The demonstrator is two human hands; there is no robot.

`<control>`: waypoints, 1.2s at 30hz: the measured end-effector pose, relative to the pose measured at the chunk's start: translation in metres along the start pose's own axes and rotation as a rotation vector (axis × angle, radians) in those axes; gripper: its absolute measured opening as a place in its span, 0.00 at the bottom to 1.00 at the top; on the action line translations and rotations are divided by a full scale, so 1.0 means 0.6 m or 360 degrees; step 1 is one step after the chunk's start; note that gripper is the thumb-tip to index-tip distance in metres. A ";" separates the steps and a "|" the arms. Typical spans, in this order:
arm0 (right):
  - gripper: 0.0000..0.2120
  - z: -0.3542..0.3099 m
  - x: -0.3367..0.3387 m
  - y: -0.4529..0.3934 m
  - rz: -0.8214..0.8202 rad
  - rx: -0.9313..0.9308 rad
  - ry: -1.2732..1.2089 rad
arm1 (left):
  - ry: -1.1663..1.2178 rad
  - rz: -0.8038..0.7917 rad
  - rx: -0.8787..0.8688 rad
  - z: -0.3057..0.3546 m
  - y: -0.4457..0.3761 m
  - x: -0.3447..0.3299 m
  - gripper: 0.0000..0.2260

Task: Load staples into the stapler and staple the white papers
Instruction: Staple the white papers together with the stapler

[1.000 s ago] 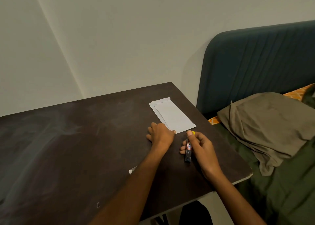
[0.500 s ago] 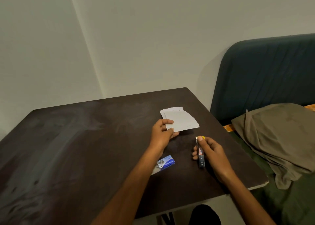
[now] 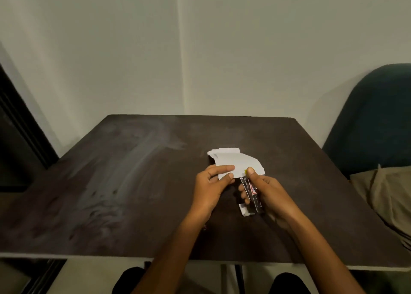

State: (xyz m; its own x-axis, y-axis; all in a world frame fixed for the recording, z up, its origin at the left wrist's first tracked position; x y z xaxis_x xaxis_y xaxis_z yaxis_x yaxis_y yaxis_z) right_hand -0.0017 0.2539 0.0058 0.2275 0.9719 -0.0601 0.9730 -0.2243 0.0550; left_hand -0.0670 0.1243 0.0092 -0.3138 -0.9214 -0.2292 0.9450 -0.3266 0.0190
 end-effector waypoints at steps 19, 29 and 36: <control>0.21 0.044 -0.137 -0.020 -0.0123 -0.0188 -0.0152 | 0.0110 0.0159 -0.0172 -0.019 0.034 0.120 0.11; 0.21 0.046 -0.135 -0.022 -0.0051 -0.0159 -0.0165 | 0.0054 0.0120 -0.0227 -0.017 0.033 0.119 0.11; 0.19 0.049 -0.135 -0.025 0.0007 -0.0138 -0.0241 | 0.0043 0.0101 -0.0227 -0.020 0.030 0.119 0.11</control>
State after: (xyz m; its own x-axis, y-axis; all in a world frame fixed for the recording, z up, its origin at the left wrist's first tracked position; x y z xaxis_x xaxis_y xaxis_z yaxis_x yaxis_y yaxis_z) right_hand -0.0332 0.1766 -0.0194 0.2415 0.9476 -0.2091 0.9663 -0.2151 0.1411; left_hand -0.0715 0.0554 -0.0185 -0.2521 -0.9327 -0.2580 0.9670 -0.2326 -0.1039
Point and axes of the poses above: each hand's wrist, its own y-axis away from the middle knuckle, its own x-axis out of the back of the hand, z = x × y, the point moved 8 cm from there along -y, towards the middle knuckle, and after that the axes turned 7 degrees about x, right-handed, at the moved point
